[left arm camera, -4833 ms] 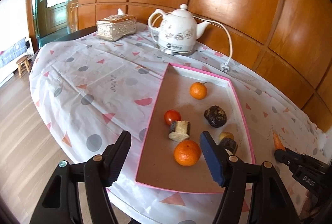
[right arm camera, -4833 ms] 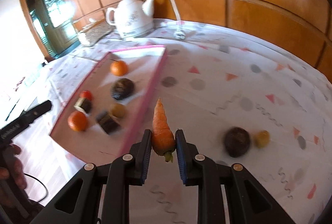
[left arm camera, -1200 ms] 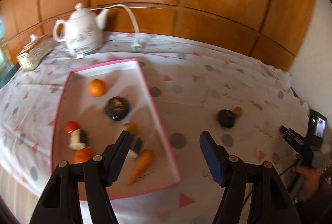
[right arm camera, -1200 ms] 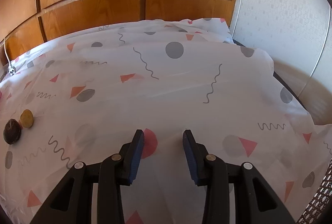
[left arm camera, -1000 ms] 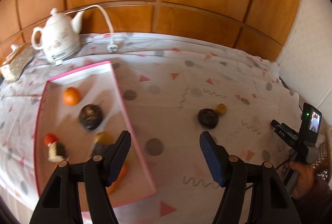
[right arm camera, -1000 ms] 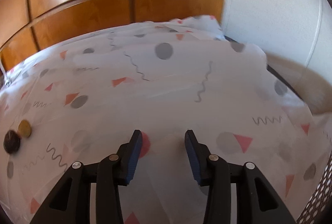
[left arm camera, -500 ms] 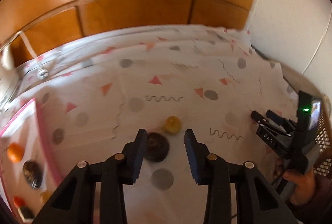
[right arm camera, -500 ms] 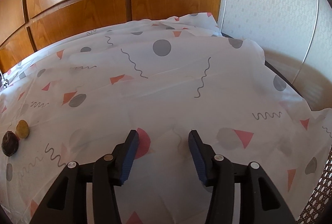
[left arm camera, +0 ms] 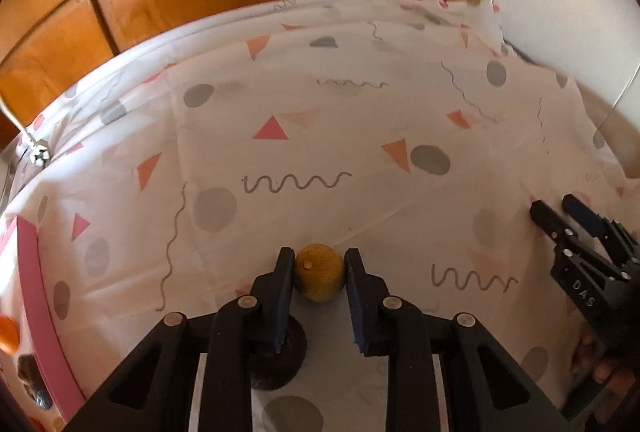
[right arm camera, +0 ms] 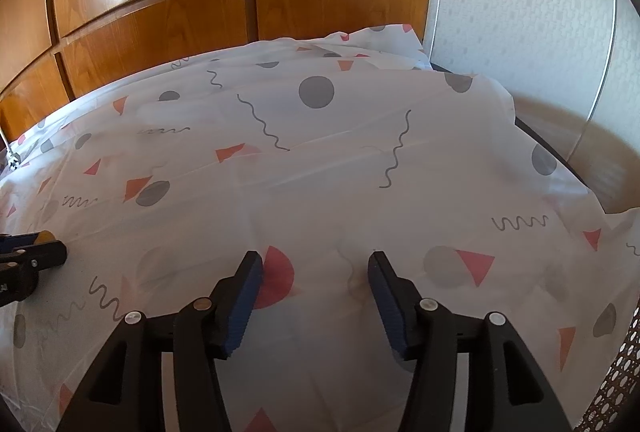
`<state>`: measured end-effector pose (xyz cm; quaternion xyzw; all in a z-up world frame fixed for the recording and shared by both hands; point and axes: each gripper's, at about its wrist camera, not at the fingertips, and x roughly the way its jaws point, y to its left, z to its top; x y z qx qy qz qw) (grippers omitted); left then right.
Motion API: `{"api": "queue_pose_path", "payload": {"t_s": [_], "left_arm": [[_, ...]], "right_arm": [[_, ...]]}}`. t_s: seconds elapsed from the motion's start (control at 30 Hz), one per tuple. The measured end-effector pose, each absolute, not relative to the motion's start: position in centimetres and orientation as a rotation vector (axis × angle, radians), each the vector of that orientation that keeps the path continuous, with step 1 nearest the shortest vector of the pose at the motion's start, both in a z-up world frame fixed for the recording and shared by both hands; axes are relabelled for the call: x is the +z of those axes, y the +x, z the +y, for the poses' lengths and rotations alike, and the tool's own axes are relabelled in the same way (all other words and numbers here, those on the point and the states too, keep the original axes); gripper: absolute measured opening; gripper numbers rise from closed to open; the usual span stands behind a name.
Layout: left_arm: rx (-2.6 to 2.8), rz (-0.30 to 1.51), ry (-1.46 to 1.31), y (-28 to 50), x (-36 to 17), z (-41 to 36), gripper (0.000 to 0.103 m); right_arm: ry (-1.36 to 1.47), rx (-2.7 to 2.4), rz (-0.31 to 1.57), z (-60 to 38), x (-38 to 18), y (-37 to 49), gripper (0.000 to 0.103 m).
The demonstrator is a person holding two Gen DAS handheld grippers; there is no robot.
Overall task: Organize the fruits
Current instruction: 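Move the left gripper to the small yellow fruit and close on it, then carry the yellow fruit into the pink tray and open the left gripper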
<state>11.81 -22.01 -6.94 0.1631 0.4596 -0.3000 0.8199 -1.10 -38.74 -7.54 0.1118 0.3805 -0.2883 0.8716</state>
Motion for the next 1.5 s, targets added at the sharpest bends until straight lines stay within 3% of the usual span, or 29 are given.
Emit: {"api": "queue_pose_path", "payload": {"t_s": [0.27, 0.6, 0.9, 1.03, 1.1, 1.5], "left_arm": [[-0.580, 0.947, 0.154, 11.0, -4.1, -17.9, 0.025], [-0.324, 0.839, -0.109, 11.5, 0.5, -3.3, 0.025], [-0.034, 0.842, -0.192, 13.4, -1.5, 9.3, 0.025], [0.064, 0.886, -0.194, 14.8, -3.2, 11.4, 0.027], [0.084, 0.892, -0.215, 14.6, -3.7, 11.8, 0.043], [0.100, 0.818, -0.168, 9.6, -2.3, 9.5, 0.045]], "right_arm": [[0.228, -0.604, 0.797, -38.7, -7.6, -1.1, 0.057], [0.206, -0.610, 0.802, -38.4, -7.6, -0.9, 0.057], [0.191, -0.616, 0.806, -38.3, -7.5, -0.9, 0.057], [0.186, -0.617, 0.808, -38.3, -7.5, -0.8, 0.057], [0.183, -0.618, 0.809, -38.2, -7.6, -0.8, 0.057], [0.181, -0.618, 0.807, -38.2, -7.6, -0.9, 0.057]]}}
